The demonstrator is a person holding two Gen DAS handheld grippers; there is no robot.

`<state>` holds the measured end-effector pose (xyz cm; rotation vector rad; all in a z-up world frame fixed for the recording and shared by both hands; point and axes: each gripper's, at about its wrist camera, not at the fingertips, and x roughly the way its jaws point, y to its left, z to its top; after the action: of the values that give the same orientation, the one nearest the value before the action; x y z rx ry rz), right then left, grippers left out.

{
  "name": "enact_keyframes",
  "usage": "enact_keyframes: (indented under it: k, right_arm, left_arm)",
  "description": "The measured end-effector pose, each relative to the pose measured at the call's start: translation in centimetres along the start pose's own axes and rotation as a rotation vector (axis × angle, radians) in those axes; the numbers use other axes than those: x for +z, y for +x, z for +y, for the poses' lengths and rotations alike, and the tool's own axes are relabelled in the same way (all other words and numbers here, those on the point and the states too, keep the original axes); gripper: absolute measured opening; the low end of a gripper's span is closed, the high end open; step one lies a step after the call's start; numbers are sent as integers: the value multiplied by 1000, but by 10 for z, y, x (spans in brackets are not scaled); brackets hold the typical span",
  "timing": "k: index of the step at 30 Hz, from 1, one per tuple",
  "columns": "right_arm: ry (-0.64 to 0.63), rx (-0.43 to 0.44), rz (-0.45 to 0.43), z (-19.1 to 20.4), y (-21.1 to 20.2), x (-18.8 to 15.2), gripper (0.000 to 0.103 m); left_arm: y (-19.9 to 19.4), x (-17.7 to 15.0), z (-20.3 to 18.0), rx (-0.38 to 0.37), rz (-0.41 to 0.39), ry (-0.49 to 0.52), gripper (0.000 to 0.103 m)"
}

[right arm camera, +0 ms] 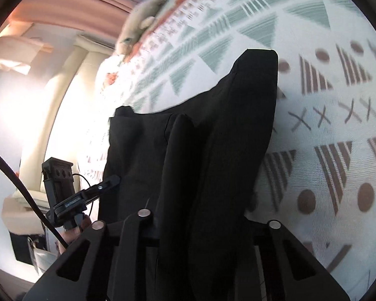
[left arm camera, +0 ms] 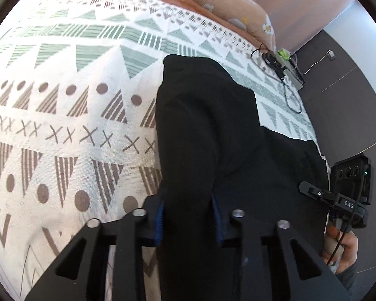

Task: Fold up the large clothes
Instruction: 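Lift the folded jacket with both tools and carry it toward the headboard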

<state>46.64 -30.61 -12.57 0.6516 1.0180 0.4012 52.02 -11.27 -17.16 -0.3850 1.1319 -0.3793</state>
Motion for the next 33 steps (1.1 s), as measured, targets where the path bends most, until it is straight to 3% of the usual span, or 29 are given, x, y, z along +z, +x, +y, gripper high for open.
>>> enact_keyframes:
  k: [11, 20, 33]
  right_arm:
    - [-125, -34, -148, 77, -22, -42, 15]
    - [-198, 5, -272, 128, -56, -106, 15]
    - [-359, 105, -354, 213, -100, -185, 15]
  left_arm:
    - [-78, -18, -26, -46, -126, 31, 22]
    - [-145, -48, -43, -101, -233, 61, 19]
    - [-279, -86, -39, -135, -419, 74, 18]
